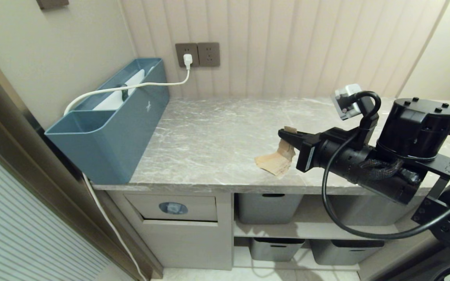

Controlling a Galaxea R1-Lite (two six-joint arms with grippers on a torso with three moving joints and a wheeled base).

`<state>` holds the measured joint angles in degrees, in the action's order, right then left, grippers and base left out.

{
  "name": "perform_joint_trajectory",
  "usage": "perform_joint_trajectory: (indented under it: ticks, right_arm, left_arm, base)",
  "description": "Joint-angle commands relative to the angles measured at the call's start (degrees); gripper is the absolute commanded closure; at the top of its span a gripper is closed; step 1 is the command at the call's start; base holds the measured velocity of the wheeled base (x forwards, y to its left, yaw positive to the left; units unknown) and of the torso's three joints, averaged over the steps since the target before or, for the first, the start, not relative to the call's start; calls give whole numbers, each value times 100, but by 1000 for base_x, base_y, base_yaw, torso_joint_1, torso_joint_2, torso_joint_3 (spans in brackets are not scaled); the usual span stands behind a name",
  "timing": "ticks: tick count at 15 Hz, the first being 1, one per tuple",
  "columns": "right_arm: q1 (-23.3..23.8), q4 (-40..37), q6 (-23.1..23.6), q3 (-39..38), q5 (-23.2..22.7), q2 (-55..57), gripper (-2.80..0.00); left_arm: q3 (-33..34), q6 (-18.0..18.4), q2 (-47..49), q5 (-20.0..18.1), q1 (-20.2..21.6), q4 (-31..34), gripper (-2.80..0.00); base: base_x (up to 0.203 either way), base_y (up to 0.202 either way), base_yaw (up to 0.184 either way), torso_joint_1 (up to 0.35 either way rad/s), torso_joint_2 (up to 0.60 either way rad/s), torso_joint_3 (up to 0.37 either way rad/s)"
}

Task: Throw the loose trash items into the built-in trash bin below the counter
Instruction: Hand it to the other hand

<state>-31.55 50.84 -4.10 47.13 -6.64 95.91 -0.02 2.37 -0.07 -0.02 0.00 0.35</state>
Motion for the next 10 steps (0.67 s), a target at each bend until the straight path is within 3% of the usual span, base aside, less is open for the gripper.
perform_joint_trajectory:
  ticks: [1,3,4,7,10]
  right_arm:
    - [-9,32,14,-16,5,-28,0]
    - [0,32,5,-20,5,-46,0]
    - [-9,32,5,-28,5,-37,0]
    - [-9,23,14,7,-12,-28,0]
    - [-9,20,14,111,-10,63,0]
  left_arm:
    - [-27,8,22,-70,-9,62,0]
    - [-46,16,86,-85,-9,96,0]
    - [-42,-4,11,-69,-9,78,-280]
    - [-46,-207,0,-21,-9,-97,-280]
    - [-1127,-439,348,-201,-17,-167,-280]
  base:
    - [0,0,0,0,0,0]
    - [0,0,0,0,0,0]
    - [0,0,0,0,0,0]
    - [0,0,0,0,0,0]
    - [0,0,0,0,0,0]
